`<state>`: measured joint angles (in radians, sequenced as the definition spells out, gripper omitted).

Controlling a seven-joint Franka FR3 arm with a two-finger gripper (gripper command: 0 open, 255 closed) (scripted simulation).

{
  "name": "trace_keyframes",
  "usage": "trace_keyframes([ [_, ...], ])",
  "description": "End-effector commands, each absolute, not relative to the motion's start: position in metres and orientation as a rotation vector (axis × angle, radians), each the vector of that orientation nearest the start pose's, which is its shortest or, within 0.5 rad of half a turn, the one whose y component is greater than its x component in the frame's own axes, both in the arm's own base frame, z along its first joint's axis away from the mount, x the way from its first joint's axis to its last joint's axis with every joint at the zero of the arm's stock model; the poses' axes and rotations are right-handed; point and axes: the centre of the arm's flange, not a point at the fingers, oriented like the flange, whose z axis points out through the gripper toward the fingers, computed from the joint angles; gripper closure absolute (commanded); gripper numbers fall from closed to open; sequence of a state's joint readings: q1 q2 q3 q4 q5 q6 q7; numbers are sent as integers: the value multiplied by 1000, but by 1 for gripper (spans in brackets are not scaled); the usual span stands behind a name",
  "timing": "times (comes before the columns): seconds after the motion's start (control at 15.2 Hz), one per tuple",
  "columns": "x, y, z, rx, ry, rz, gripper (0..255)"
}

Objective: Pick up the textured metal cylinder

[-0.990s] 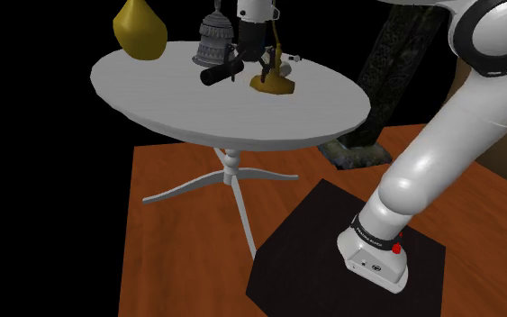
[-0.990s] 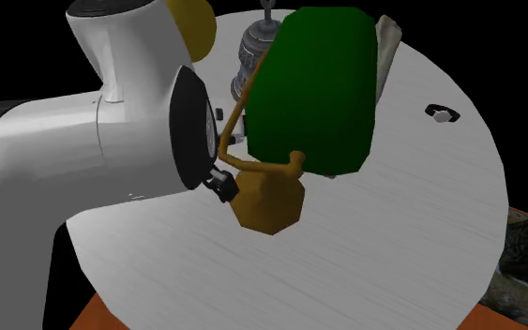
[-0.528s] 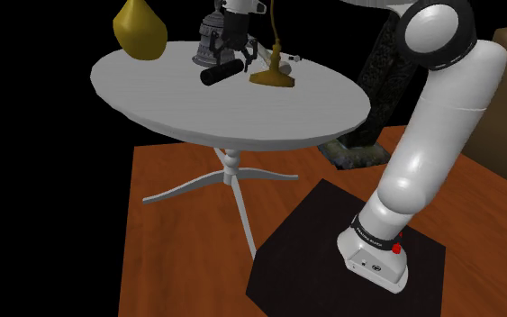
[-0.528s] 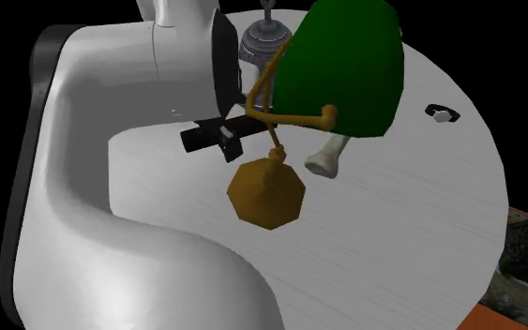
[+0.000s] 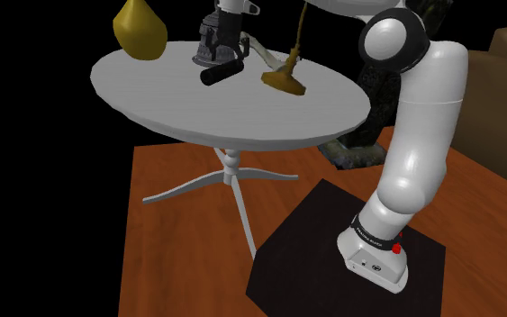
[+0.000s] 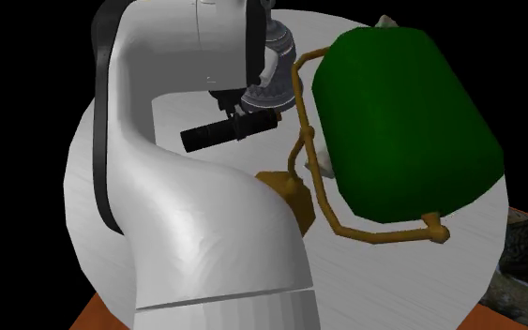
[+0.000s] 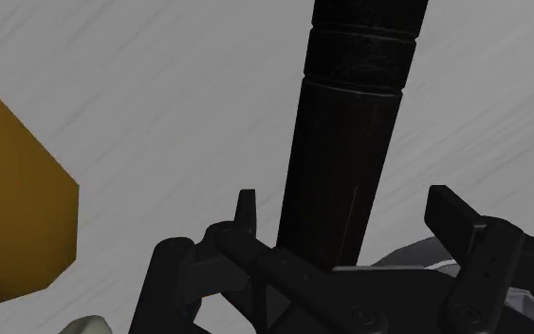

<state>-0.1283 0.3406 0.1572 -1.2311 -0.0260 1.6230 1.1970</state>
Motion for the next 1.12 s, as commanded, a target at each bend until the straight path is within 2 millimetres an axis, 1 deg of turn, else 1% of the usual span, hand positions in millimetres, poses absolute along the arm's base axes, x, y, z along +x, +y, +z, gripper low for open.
trace_keyframes([
  [0.0,660,-3,576,-2565,1719,-48,0],
  [0.13,660,-3,565,-2565,1719,-48,0],
  [0.2,660,-3,557,-2565,1719,-48,0],
  [0.33,660,-3,557,-2565,1719,-48,0],
  [0.4,660,-3,557,-2565,1719,-48,255],
  [0.99,660,-3,557,-2565,1719,-48,255],
  [1.06,660,-3,562,-2565,1719,-48,255],
])
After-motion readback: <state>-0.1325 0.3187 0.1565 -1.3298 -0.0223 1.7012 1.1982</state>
